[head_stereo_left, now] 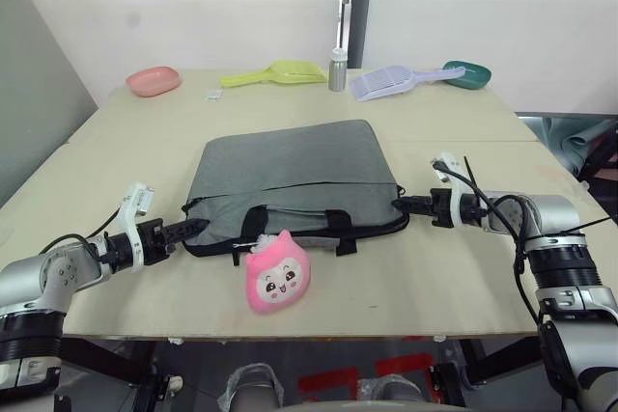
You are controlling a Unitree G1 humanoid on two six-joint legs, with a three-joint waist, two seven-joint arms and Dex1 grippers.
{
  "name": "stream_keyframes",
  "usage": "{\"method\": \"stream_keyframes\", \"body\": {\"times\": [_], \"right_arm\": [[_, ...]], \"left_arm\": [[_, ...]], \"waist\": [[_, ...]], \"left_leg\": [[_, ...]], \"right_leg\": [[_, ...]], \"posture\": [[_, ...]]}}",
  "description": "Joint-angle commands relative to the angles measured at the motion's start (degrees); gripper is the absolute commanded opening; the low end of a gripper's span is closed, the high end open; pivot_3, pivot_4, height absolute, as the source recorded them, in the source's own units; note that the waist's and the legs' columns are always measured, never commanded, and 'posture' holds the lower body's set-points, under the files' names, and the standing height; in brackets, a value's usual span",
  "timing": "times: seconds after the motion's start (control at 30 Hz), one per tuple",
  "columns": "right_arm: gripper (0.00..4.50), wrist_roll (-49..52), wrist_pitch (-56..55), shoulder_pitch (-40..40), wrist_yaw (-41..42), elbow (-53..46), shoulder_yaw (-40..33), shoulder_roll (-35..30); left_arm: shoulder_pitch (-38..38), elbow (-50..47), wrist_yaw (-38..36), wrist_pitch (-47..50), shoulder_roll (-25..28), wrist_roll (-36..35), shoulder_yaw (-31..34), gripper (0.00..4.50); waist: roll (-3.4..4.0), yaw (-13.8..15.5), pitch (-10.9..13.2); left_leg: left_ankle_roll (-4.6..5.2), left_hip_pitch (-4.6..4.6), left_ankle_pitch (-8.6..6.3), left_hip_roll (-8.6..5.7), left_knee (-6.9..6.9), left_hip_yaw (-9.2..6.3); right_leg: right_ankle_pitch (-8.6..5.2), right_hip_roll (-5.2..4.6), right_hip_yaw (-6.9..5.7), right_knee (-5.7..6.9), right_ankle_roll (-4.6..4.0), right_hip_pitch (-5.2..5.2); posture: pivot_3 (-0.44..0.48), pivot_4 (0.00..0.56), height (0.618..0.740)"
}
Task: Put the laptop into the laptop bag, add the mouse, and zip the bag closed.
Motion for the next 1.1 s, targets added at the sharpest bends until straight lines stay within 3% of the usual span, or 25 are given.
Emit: {"method": "stream_keyframes", "body": {"times": [0.03, 0.07, 0.33, 0.73, 0.9, 0.93, 1.1], "right_arm": [[0.22, 0.87, 0.28, -0.53, -0.54, -3.13, 0.99, 0.59], [0.03, 0.87, 0.56, -0.7, -0.94, -3.29, 1.24, 0.93], [0.03, 3.16, 4.71, 0.54, -2.65, -11.63, 5.83, 5.08], [0.03, 4.59, 6.35, 3.41, -2.79, -19.71, 9.29, 4.31], [0.0, 1.8, -1.51, 3.59, -3.12, -17.17, 8.94, 2.69], [0.68, 2.15, -1.87, 3.18, -2.31, -16.41, 8.41, 2.03], [2.33, 3.82, -1.78, 0.49, 2.16, -13.8, 5.41, -4.26]], "left_arm": [[-1.78, 2.44, -0.81, -2.39, 2.93, 1.23, 1.8, 0.0], [-2.01, 3.15, -1.03, -2.89, 3.66, 1.61, 2.08, 0.0], [-3.86, 11.78, -3.59, -7.42, 9.25, 4.31, 3.41, 0.0], [-5.82, 16.49, -7.17, -13.94, 10.63, 10.86, -1.43, 0.0], [-8.18, 17.81, -7.71, -15.4, 10.36, 11.17, -0.62, 1.81], [-8.28, 17.45, -7.57, -15.12, 10.55, 11.21, -0.42, 2.18], [-4.82, 12.32, -9.44, -15.87, 14.61, 11.75, 0.9, 3.95]], "waist": [[0.0, -0.06, 0.0], [0.0, -0.23, 0.0], [0.01, -1.16, 0.02], [0.02, -0.22, 0.04], [0.02, -0.13, 0.04], [0.02, -0.14, 0.04], [-0.02, -0.12, 0.1]], "left_leg": [[0.0, -0.01, 0.0, 0.0, 0.0, -0.01], [0.0, -0.02, 0.0, 0.01, 0.0, -0.03], [-0.04, -0.07, 0.0, 0.08, -0.15, -0.06], [-0.08, -0.06, 0.0, 0.07, -0.32, -0.08], [-0.09, -0.04, 0.0, 0.06, -0.31, -0.09], [-0.09, -0.05, 0.0, 0.06, -0.29, -0.09], [-0.09, -0.12, 0.0, 0.04, -0.26, -0.09]], "right_leg": [[0.0, 0.0, 0.0, 0.0, 0.0, -0.01], [0.0, 0.02, -0.02, 0.01, 0.0, -0.01], [0.0, 0.11, -0.07, -0.17, 0.0, -0.05], [0.0, 0.08, -0.13, -0.33, 0.01, -0.03], [0.0, 0.07, -0.14, -0.3, 0.01, -0.01], [0.0, 0.07, -0.13, -0.28, 0.02, -0.01], [0.0, 0.05, -0.13, -0.31, 0.02, -0.03]], "posture": [[0.0, 0.15, 0.74], [0.0, 0.15, 0.74], [0.0, 0.15, 0.74], [0.0, 0.15, 0.74], [0.0, 0.15, 0.74], [0.0, 0.15, 0.74], [0.0, 0.15, 0.74]]}}
